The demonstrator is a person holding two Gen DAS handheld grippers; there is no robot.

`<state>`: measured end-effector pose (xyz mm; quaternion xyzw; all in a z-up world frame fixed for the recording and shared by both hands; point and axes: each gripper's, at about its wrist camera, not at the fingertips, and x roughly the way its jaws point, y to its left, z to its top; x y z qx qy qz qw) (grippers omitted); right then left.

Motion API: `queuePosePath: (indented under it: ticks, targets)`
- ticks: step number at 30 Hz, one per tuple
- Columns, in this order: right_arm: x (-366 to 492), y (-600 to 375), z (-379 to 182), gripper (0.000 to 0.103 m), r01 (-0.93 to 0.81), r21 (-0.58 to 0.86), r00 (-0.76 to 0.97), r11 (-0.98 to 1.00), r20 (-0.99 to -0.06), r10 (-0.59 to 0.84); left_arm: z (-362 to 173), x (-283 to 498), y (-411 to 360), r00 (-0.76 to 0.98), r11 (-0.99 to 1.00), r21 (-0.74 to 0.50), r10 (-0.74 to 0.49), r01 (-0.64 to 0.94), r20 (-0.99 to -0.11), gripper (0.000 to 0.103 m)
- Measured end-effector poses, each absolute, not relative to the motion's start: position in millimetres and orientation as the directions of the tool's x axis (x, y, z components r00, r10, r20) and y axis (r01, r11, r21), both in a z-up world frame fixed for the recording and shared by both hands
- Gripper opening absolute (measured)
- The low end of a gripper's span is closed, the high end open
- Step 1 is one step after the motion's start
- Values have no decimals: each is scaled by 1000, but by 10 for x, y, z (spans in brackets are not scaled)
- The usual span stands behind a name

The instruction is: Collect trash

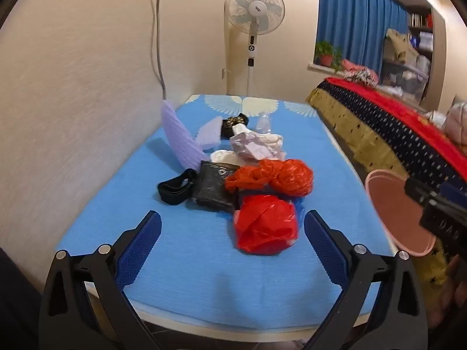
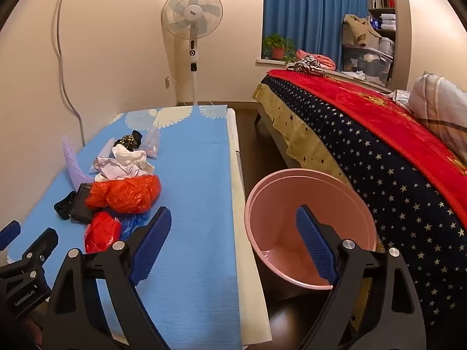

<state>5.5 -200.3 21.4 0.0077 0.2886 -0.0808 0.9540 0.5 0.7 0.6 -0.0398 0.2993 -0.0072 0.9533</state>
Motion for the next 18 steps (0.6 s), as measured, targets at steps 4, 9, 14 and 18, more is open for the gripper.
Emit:
queuePosePath:
  ticks: [4,9,14,18]
  targets:
    - [47,-1983,173,87,134,-78,827,988,-540,-154,-23,44,-30,830,999,-31,0,-21,-558,95]
    - [53,-1877,176,86,149,-109,824,983,-535,-184,-34,9,-46,831,999,-36,-23,4,-556,91]
    - [55,-1918,198,86,156,-97,826,983,-533,-184,-19,-2,-31,829,999,-39,-7,-18,-559,91]
    - [41,-1906,230,86,156,-109,834,982,-517,-190,-31,23,-14,822,998,-56,-21,-13,-569,91]
